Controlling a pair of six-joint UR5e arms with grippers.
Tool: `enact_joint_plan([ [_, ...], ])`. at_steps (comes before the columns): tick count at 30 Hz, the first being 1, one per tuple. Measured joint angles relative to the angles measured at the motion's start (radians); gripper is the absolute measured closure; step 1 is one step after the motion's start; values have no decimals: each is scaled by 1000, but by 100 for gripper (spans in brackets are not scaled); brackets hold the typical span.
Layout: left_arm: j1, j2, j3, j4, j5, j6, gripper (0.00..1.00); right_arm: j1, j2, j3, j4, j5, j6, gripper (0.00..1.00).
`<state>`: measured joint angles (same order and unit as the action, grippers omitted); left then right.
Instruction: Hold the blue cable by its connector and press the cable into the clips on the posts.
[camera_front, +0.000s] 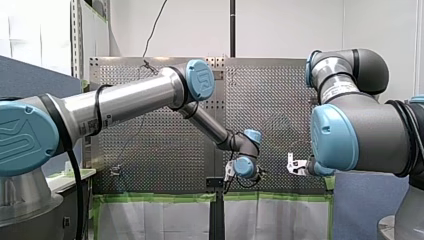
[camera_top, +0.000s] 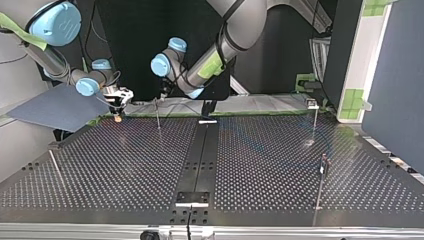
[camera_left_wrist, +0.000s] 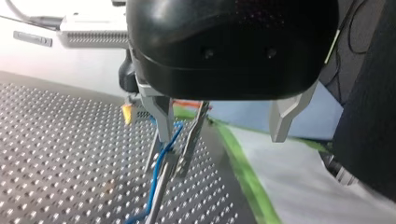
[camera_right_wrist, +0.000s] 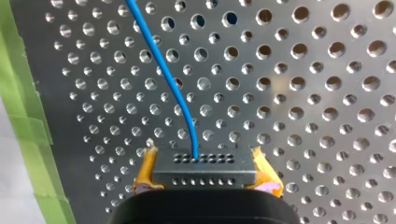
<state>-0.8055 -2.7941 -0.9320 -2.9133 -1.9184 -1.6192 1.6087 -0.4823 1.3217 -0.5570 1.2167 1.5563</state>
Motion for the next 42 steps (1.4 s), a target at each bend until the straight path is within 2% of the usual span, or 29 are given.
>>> enact_joint_plan([
  [6,-18,0,-6,19,39,-2,0,2,0,0,0,0,0,100],
  [10,-30,0,2,37,50,-10,0,3,0,0,2,0,0,100],
  [34,-37,0,1,74,35,-44,0,6,0,0,5,0,1,100],
  [42,-36,0,1,80,11,-49,0,5,0,0,2,0,3,100],
])
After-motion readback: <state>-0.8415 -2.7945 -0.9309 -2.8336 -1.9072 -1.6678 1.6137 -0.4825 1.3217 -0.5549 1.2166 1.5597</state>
